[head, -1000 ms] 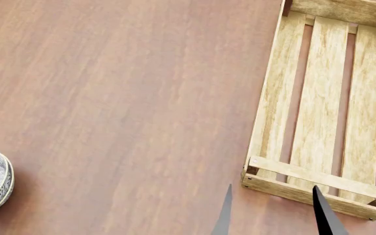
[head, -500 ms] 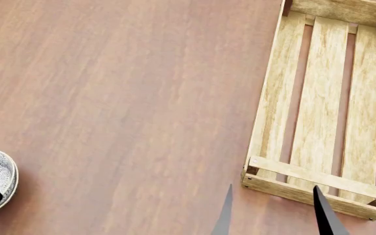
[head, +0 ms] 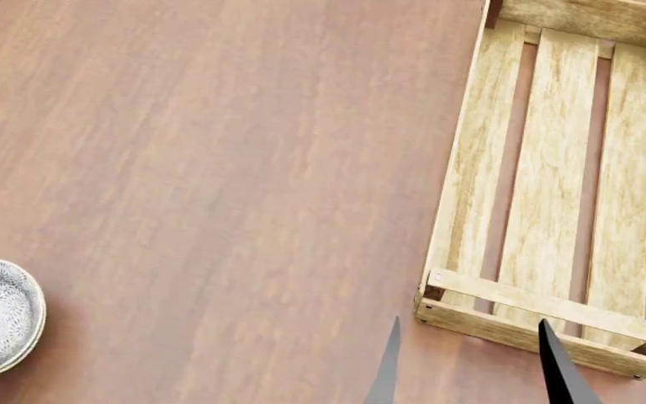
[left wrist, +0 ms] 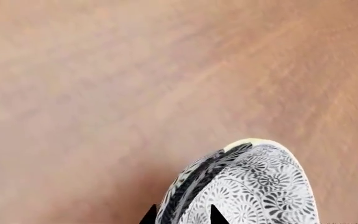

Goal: Stack the right bowl on the left bowl and place them in the tray.

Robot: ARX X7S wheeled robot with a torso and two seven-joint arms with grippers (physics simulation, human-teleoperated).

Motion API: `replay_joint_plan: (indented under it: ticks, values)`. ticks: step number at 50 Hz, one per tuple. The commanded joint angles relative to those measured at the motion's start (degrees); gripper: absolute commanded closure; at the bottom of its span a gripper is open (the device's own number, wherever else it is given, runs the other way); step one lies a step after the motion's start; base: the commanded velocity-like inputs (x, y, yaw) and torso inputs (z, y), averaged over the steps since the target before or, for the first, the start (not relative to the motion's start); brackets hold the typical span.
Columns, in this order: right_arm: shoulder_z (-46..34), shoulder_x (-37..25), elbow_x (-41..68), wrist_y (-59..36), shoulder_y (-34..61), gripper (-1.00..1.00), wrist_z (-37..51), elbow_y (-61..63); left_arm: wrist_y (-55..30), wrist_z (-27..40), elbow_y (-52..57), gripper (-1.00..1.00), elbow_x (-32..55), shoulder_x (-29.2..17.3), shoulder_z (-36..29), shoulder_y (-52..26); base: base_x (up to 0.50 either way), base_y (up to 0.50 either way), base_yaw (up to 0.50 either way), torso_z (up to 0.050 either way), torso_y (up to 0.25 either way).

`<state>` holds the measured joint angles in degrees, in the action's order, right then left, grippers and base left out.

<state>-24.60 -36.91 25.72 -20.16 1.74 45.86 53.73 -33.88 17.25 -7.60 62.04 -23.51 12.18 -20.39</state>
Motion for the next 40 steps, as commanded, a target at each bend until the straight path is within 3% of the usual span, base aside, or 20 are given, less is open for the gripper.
replay_joint_plan:
  ticks: [1,23,40]
  values:
    - [0.81,1.12,-1.17,1.48,0.08,-1.0,-1.92,-0.68,1.82,-1.07,1.27,1.0,1.64,1.72,1.33,0.56,0.0,0.0,0.0,0.0,0.0]
    - [1.54,0.17,-0.66,1.68,-0.32,-1.0,-1.04,0.68,-3.63,4.13,21.35,1.0,-0.57,-0.81,-6.94,-1.1,0.0,0.0,0.0,0.0,0.0]
    - [1.1,0.18,-0.77,2.4,-0.31,-1.0,-1.24,-0.07,-1.92,1.11,34.89,1.0,-6.76,-3.79,-13.09,-1.87,0.0,0.0,0.0,0.0,0.0]
